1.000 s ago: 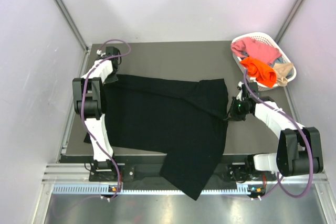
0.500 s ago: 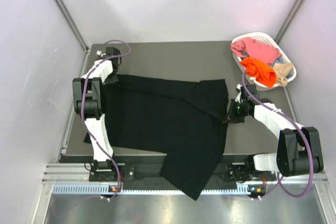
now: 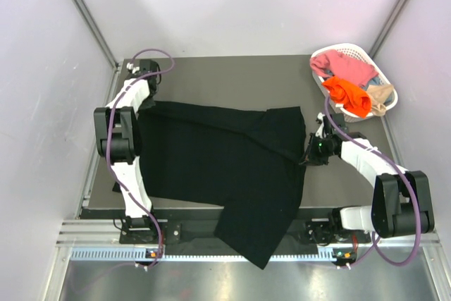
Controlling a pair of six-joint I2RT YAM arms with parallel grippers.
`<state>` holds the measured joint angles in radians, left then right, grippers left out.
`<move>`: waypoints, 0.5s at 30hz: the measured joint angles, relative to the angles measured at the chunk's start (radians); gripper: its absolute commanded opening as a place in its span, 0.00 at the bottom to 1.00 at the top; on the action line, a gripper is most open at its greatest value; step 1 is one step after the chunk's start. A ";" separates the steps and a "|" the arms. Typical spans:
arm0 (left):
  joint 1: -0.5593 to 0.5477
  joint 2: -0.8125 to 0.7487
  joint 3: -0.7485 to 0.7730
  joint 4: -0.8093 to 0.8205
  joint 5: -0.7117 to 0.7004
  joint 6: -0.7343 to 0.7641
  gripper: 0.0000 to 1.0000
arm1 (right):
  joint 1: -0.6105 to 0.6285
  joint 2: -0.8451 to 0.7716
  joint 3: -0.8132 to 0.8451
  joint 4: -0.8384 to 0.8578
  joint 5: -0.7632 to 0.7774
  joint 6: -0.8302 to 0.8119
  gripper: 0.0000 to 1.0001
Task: Fold and stack the t-shirts
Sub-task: Fold the tshirt
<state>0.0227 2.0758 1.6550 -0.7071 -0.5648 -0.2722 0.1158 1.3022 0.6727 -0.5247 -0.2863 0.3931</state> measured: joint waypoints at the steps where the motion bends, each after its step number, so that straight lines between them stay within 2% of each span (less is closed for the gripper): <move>1: 0.000 -0.003 0.000 0.000 -0.007 0.006 0.00 | 0.000 0.000 0.000 0.000 0.000 -0.001 0.00; 6: -0.003 -0.027 -0.047 0.026 -0.024 0.010 0.01 | 0.000 0.000 0.000 0.000 -0.009 -0.008 0.00; 7: -0.004 -0.037 -0.070 0.028 -0.028 0.010 0.06 | 0.000 0.000 0.000 0.000 -0.011 -0.008 0.00; 8: -0.005 -0.047 -0.096 0.029 -0.028 0.010 0.17 | 0.000 0.000 0.000 0.000 -0.013 -0.008 0.00; 11: -0.007 -0.062 -0.161 0.034 -0.027 -0.002 0.32 | 0.000 0.000 0.000 -0.003 -0.021 -0.008 0.00; 12: -0.007 -0.063 -0.172 0.034 -0.027 -0.008 0.40 | 0.000 0.001 0.000 -0.006 -0.025 -0.008 0.00; 14: -0.007 -0.063 -0.178 0.032 -0.026 -0.018 0.44 | 0.001 0.001 0.000 -0.014 -0.032 -0.007 0.00; 15: -0.007 -0.063 -0.177 0.034 -0.026 -0.022 0.50 | 0.003 0.001 0.000 -0.019 -0.035 -0.007 0.00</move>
<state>0.0158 2.0125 1.4776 -0.6735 -0.5907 -0.2939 0.1188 1.3029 0.6724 -0.5434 -0.3214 0.3862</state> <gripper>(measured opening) 0.422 0.010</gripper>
